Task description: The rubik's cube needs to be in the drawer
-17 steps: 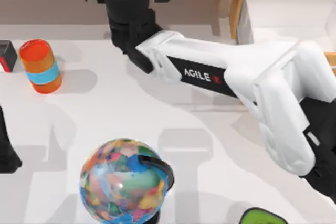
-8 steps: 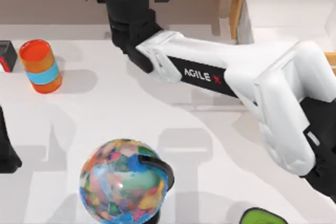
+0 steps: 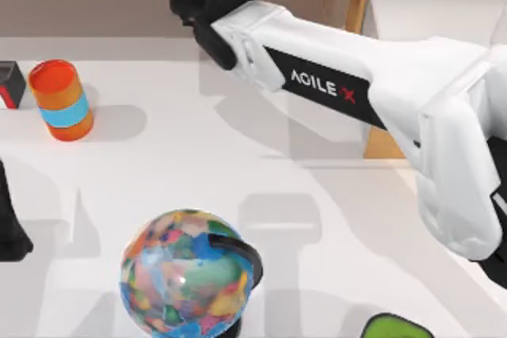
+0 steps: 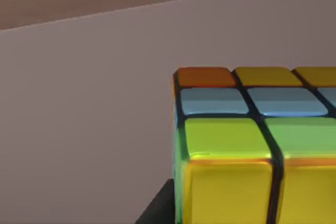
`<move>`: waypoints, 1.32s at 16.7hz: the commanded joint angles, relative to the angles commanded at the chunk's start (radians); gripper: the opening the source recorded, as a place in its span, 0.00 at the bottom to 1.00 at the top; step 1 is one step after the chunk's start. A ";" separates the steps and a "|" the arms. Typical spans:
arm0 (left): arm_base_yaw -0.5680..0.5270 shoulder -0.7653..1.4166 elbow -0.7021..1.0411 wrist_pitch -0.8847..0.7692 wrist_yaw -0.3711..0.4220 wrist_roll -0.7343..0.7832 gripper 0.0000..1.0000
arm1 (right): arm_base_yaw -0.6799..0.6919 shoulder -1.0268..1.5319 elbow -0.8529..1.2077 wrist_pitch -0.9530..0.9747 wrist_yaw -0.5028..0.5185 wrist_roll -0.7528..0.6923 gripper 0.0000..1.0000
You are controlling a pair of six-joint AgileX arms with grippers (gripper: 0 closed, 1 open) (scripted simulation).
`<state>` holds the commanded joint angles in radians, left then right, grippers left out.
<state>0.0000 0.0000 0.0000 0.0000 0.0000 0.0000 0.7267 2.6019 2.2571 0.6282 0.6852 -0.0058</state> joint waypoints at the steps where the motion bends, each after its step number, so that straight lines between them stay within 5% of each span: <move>1: 0.000 0.000 0.000 0.000 0.000 0.000 1.00 | -0.005 -0.007 -0.005 0.013 -0.003 -0.003 0.00; 14: 0.000 0.000 0.000 0.000 0.000 0.000 1.00 | 0.035 -0.013 -0.178 -0.122 0.113 0.021 0.00; 22: 0.000 0.000 0.000 0.000 0.000 0.000 1.00 | 0.003 -0.128 -0.148 -0.474 -0.057 0.068 0.00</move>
<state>0.0000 0.0000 0.0000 0.0000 0.0000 0.0000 0.7294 2.4742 2.1088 0.1539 0.6282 0.0624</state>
